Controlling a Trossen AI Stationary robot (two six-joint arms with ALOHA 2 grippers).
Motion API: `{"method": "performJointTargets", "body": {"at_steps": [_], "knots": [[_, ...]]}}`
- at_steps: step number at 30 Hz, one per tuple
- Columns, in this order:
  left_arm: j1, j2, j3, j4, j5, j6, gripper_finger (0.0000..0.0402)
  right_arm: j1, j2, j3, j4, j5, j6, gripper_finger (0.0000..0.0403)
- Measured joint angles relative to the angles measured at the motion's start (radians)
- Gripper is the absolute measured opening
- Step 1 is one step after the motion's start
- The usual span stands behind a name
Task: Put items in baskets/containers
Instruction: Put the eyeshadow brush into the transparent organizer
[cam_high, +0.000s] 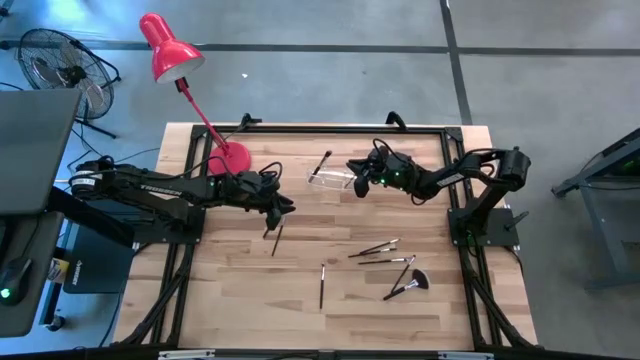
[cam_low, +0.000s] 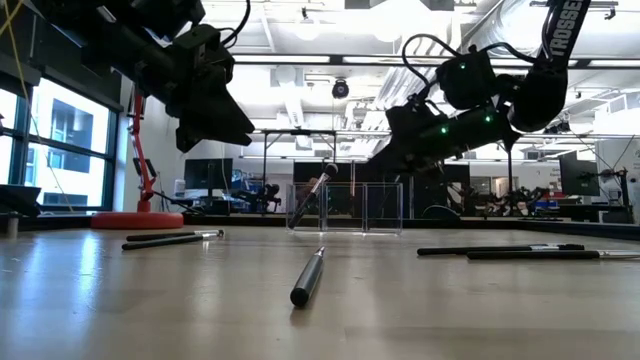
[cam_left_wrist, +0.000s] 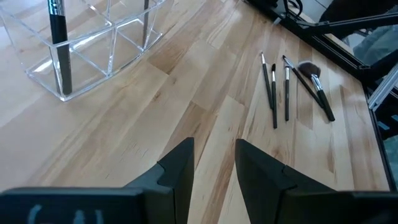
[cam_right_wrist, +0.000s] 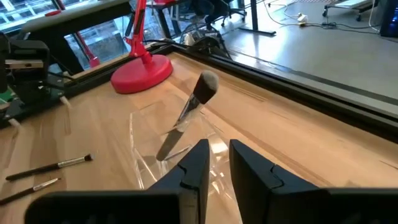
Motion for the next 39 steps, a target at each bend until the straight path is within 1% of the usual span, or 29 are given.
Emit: {"method": "performJointTargets", "body": {"at_steps": [4,7,11,15,19,21,23,27,30,33,35,37,39], "knots": [[0.000,0.000,0.000,-0.001,0.000,0.001,0.0114,0.000,-0.007,0.000,0.044,-0.039,-0.001,0.0057],[0.000,0.000,0.000,0.000,0.000,0.002,0.0114,0.000,-0.035,0.000,0.060,-0.072,-0.004,0.0057],[0.000,0.000,0.000,0.000,-0.001,-0.001,0.0114,0.006,-0.100,0.000,0.051,-0.107,-0.018,0.0051],[0.000,0.000,0.000,0.001,-0.001,-0.001,0.0114,0.042,-0.190,0.000,0.002,-0.109,-0.018,0.0033],[0.000,0.000,0.000,0.013,0.000,-0.001,0.0116,0.109,-0.297,0.000,-0.143,-0.088,-0.018,0.0005],[0.000,0.000,0.000,0.025,0.019,0.012,0.0120,0.151,-0.349,0.000,-0.232,-0.059,-0.017,0.0005],[-0.001,0.000,0.000,0.040,0.058,0.022,0.0128,0.197,-0.395,0.000,-0.318,-0.008,0.005,0.0008],[-0.001,0.000,0.000,0.070,0.101,0.022,0.0157,0.294,-0.476,0.000,-0.460,0.072,0.068,0.0002],[-0.001,0.000,0.001,0.078,0.100,0.017,0.0182,0.369,-0.523,0.000,-0.573,0.111,0.149,0.0003],[-0.001,0.000,0.001,0.078,0.082,-0.034,0.0201,0.451,-0.564,0.000,-0.699,0.151,0.261,0.0001],[-0.001,0.000,0.001,0.078,0.088,-0.061,0.0205,0.500,-0.583,0.000,-0.777,0.164,0.318,0.0002],[-0.005,0.000,0.002,0.077,0.122,-0.085,0.0206,0.544,-0.604,0.000,-0.839,0.167,0.376,0.0002],[-0.032,0.000,0.017,0.049,0.112,-0.088,0.0207,0.583,-0.623,0.000,-0.881,0.167,0.411,0.0001]]}}
